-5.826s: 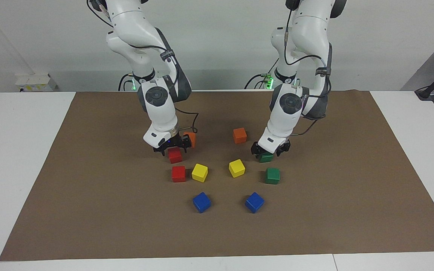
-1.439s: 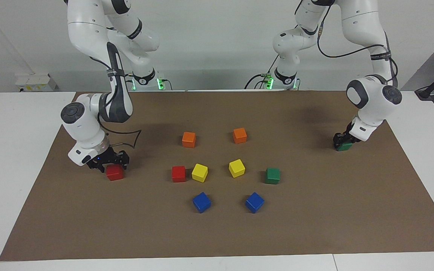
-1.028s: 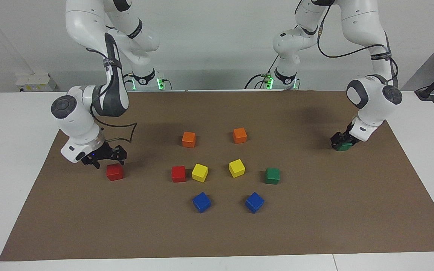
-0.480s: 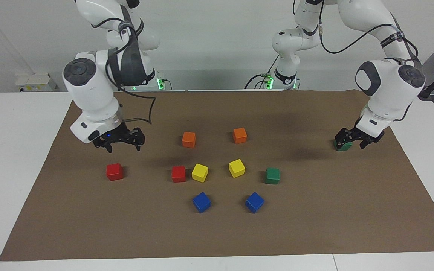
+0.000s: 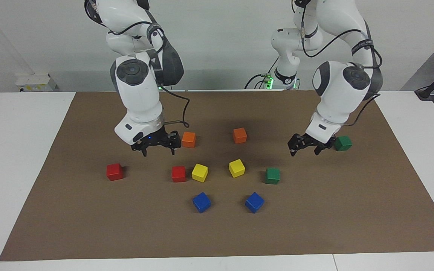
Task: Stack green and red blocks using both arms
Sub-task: 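Reach the left gripper to the second green block while the right reaches red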
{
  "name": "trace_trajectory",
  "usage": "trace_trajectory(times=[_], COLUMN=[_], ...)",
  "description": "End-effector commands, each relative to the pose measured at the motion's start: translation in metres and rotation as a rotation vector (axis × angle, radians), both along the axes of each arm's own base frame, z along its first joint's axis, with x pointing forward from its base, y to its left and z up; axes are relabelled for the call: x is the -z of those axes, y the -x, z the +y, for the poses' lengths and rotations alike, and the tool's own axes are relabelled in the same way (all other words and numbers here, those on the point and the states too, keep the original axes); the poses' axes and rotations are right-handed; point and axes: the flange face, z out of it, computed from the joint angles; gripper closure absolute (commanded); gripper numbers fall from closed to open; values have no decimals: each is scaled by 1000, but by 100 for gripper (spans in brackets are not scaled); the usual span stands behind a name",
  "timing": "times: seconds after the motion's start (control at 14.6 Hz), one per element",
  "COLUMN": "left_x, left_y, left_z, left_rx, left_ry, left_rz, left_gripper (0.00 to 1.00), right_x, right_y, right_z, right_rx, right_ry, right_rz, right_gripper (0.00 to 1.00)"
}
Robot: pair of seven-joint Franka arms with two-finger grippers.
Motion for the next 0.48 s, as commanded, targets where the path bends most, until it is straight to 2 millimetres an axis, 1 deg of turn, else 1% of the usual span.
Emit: trace_trajectory(times=[0.0,0.07,0.21,0.27,0.34,0.41], left_x=[47,61,82,88,91,91], left_y=[-15,-18,-22,-24,-26,-27], left_z=[-47,-58,-59,-58,-58,-59], left_rx=[41,57,77,100,115,115], left_ry=[2,-2,-37,-67,-88,-83], left_rz=[37,37,47,41,26,12], left_gripper=[0,0,0,0,0,0], right_x=[19,32,47,56,64,71], right_y=[-9,-10,-8,-7,-8,-7], right_z=[9,9,11,7,-2,-9], right_rx=[63,86,100,103,112,119], right_ry=[-20,-23,-22,-24,-24,-25], right_rz=[-1,11,16,15,13,10], right_gripper=[0,0,0,0,0,0])
